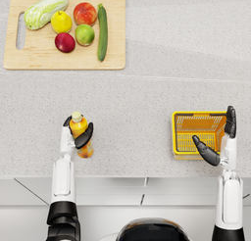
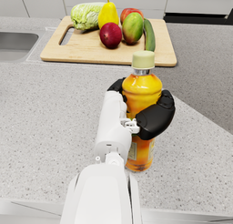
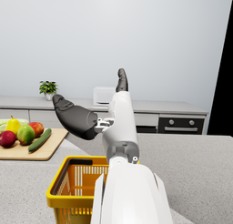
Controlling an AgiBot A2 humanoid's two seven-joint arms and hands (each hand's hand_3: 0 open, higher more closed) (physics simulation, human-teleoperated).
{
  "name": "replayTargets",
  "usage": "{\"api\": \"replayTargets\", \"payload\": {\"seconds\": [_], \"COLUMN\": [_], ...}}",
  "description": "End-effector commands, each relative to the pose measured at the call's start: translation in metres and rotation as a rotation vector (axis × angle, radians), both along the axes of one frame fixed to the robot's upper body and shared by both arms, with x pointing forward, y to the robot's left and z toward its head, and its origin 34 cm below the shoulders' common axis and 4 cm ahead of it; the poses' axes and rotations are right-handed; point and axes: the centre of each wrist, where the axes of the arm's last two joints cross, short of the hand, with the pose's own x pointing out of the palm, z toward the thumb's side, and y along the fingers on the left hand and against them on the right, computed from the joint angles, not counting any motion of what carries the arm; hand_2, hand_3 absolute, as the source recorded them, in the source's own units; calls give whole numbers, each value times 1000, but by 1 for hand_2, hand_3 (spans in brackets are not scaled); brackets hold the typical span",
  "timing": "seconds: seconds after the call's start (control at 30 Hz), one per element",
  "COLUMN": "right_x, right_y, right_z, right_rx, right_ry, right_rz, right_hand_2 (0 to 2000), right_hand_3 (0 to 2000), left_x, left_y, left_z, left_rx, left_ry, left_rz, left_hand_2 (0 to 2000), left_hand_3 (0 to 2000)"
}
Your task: Pick up the lemon tea and place it into the yellow basket
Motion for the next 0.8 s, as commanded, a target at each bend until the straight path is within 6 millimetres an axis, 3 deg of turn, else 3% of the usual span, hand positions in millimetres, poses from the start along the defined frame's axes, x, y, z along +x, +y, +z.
{"api": "replayTargets", "payload": {"seconds": [0.03, 0.1, 0.2, 0.27, 0.37, 0.47, 0.63, 0.8], "right_x": [2, 4, 5, 10, 20, 24, 39, 52], "right_y": [23, 47, 85, 100, 113, 135, 157, 155], "right_z": [-2, 8, -6, -15, -23, -25, -22, -12], "right_rx": [-15, -15, -24, -22, -18, -130, -179, -157], "right_ry": [10, -28, 23, 63, 104, 91, 89, 75], "right_rz": [86, 171, 304, 345, 370, 380, 391, 355], "right_hand_2": [0, 0, 0, 0, 0, 0, 0, 0], "right_hand_3": [0, 0, 0, 0, 0, 0, 0, 0], "left_x": [7, 8, 2, -2, -7, -10, -31, -48], "left_y": [-12, -23, -43, -56, -78, -103, -147, -168], "left_z": [57, 91, 139, 168, 192, 199, 202, 191], "left_rx": [-3, -6, -8, -15, -26, -34, -37, -34], "left_ry": [-214, -336, -513, -621, -708, -731, -767, -749], "left_rz": [-55, -105, -183, -221, -291, -371, -541, -636], "left_hand_2": [2000, 2000, 2000, 2000, 2000, 2000, 2000, 2000], "left_hand_3": [2000, 2000, 2000, 2000, 2000, 2000, 2000, 2000]}}
